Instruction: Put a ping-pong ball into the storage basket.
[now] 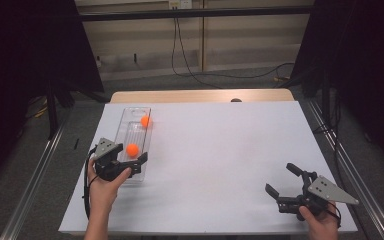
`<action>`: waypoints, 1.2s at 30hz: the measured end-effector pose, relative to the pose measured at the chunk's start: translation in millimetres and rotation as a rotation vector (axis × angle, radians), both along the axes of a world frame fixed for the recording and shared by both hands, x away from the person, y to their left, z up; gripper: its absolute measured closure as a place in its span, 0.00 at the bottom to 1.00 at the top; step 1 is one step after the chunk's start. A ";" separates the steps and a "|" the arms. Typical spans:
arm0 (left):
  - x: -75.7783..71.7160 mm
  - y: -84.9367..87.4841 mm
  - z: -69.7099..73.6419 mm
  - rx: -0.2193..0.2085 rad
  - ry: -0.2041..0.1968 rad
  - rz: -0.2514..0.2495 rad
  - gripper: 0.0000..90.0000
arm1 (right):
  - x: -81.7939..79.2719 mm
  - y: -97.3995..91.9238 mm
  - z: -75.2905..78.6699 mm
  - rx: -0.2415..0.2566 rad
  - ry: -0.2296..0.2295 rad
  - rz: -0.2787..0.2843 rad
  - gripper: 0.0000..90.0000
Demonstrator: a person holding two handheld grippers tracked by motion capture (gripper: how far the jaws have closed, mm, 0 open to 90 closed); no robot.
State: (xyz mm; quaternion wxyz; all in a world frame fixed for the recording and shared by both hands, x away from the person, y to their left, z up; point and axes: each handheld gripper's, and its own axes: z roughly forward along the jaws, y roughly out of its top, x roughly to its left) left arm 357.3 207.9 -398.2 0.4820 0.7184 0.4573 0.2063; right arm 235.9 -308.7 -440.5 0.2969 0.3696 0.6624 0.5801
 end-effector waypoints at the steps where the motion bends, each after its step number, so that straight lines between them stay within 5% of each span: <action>1: -0.3 0.8 -0.6 -0.002 -0.003 0.005 0.05 | 0.0 0.0 0.0 -0.001 0.000 0.001 0.02; 13: -9.7 7.7 -6.5 -0.016 -0.034 0.022 0.04 | -0.6 0.5 0.1 -0.003 0.000 -0.002 0.02; 36: -25.2 18.0 -14.4 -0.059 -0.098 -0.043 0.03 | -0.1 1.2 -0.4 0.000 0.002 -0.002 0.02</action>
